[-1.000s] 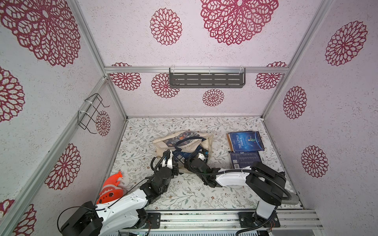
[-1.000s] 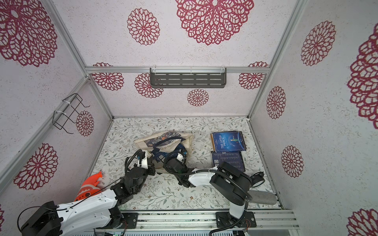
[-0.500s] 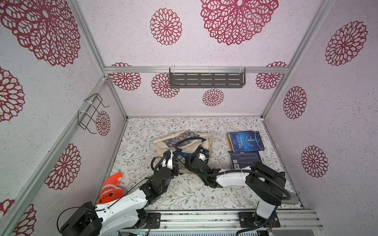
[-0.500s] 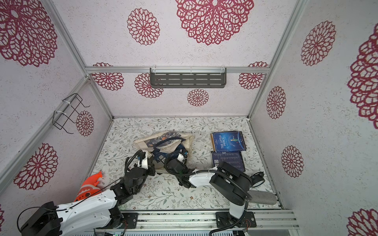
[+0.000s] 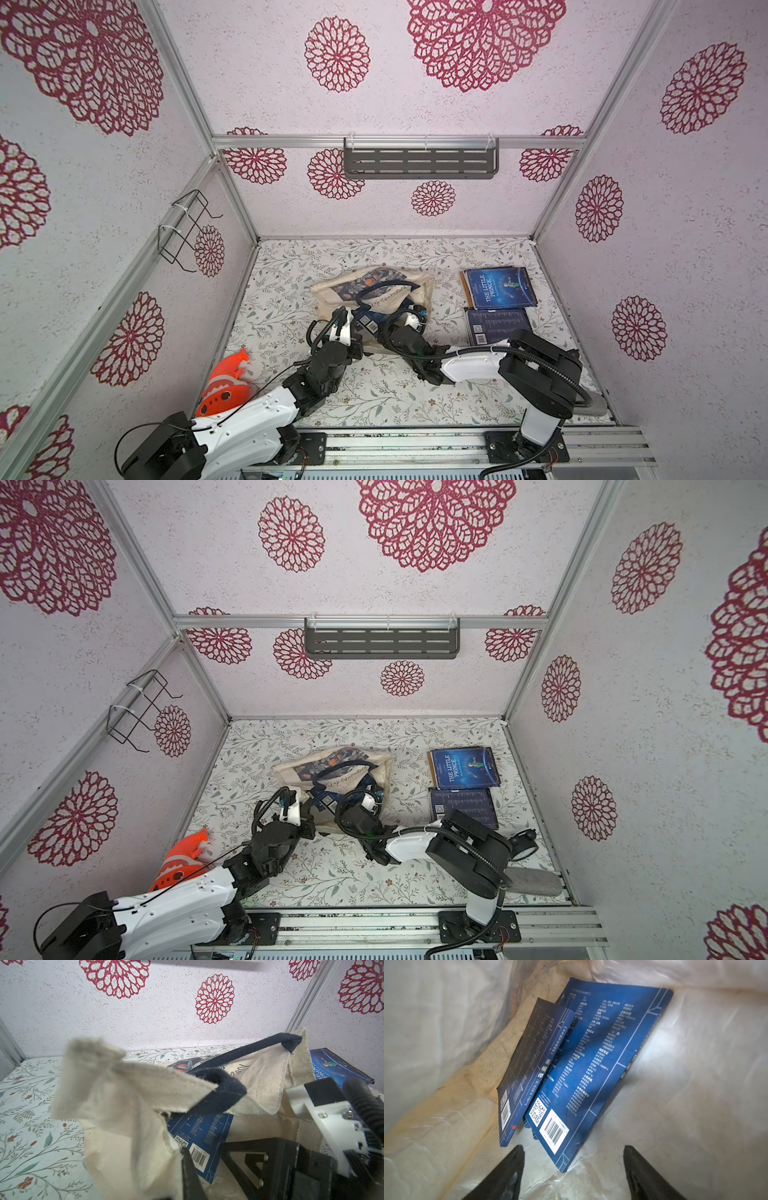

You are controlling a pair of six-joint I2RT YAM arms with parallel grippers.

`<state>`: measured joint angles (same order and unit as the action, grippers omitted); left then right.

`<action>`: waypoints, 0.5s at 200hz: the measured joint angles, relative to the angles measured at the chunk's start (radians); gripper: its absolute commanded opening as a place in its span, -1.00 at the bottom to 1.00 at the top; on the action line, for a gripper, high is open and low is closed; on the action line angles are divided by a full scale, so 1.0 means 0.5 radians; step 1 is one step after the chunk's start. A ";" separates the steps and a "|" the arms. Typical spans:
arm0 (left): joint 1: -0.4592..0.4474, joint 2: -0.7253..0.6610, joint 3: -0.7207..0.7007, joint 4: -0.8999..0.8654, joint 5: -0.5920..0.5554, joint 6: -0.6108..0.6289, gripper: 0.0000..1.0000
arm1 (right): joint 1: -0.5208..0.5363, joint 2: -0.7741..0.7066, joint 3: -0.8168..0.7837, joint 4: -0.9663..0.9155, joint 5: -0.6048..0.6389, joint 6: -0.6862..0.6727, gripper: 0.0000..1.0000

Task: Take out the books from the canvas bag
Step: Pick up the book from the canvas bag.

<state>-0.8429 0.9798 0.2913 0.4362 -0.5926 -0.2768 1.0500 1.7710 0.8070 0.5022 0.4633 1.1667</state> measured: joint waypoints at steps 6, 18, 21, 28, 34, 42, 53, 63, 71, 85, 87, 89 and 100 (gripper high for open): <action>0.000 0.000 -0.001 0.000 0.002 0.000 -1.00 | -0.004 0.000 0.000 0.000 -0.002 -0.001 0.49; 0.000 0.000 -0.001 0.000 0.004 0.001 -1.00 | -0.014 -0.001 0.000 0.003 -0.009 -0.006 0.44; 0.000 0.000 -0.001 0.000 0.005 0.000 -1.00 | -0.018 -0.001 0.000 0.003 -0.009 -0.011 0.43; 0.000 0.000 -0.001 0.000 0.008 0.000 -1.00 | -0.026 -0.001 0.000 0.004 -0.011 -0.013 0.42; 0.000 0.001 -0.001 0.001 0.010 0.000 -1.00 | -0.032 -0.001 0.000 0.005 -0.011 -0.016 0.41; 0.000 0.001 -0.001 0.001 0.013 0.000 -1.00 | -0.043 -0.001 0.000 0.008 -0.021 -0.020 0.39; 0.000 0.003 -0.001 0.002 0.018 0.000 -1.00 | -0.062 0.000 0.002 0.013 -0.050 -0.031 0.35; 0.000 0.005 -0.001 0.002 0.018 0.000 -1.00 | -0.085 0.000 0.006 0.012 -0.100 -0.031 0.32; 0.000 0.005 -0.001 0.002 0.019 0.000 -1.00 | -0.105 0.000 0.011 0.014 -0.130 -0.029 0.31; 0.000 0.005 -0.001 0.007 0.027 0.000 -1.00 | -0.126 -0.001 0.012 0.014 -0.154 -0.027 0.33; 0.000 0.005 -0.001 0.008 0.030 0.000 -1.00 | -0.127 -0.001 0.012 0.012 -0.156 -0.023 0.34; 0.000 0.005 -0.001 0.008 0.033 0.000 -1.00 | -0.129 -0.001 0.012 0.010 -0.156 -0.021 0.35; 0.000 0.005 -0.001 0.011 0.043 -0.001 -1.00 | -0.139 -0.001 0.012 -0.003 -0.170 0.008 0.37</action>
<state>-0.8429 0.9821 0.2909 0.4416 -0.5713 -0.2771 0.9806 1.7706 0.8131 0.5007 0.3782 1.1709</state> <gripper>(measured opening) 0.069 0.676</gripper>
